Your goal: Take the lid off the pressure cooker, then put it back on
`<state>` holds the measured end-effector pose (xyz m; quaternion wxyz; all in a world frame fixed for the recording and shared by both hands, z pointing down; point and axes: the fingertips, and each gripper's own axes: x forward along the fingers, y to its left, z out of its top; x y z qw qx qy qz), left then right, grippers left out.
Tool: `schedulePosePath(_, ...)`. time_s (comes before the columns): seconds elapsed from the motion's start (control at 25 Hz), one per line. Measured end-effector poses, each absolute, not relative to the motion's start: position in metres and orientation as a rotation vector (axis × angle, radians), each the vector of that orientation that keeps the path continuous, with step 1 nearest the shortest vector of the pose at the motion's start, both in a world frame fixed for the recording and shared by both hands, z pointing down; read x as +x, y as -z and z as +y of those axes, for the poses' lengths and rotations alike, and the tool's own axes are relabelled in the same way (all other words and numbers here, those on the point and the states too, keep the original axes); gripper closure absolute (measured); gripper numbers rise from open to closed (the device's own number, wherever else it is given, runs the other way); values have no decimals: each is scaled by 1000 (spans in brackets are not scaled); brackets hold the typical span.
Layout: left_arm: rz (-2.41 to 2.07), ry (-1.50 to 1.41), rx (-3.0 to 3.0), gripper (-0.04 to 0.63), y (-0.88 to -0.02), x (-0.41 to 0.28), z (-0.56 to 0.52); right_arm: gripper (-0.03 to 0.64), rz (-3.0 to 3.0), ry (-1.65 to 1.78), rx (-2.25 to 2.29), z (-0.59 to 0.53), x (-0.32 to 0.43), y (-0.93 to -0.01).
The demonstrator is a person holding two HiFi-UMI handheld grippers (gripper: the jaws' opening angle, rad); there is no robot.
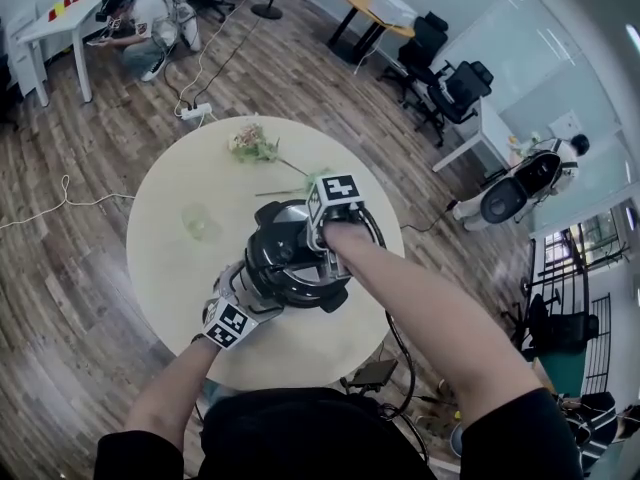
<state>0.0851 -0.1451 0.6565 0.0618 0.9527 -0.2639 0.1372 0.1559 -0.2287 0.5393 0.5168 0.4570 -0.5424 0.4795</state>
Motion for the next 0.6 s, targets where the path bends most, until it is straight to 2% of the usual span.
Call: schedulePosePath(0.6, -800, -408, 2884, 5, -657, 87, -145, 331, -1271, -1195, 1121, -213, 158, -554)
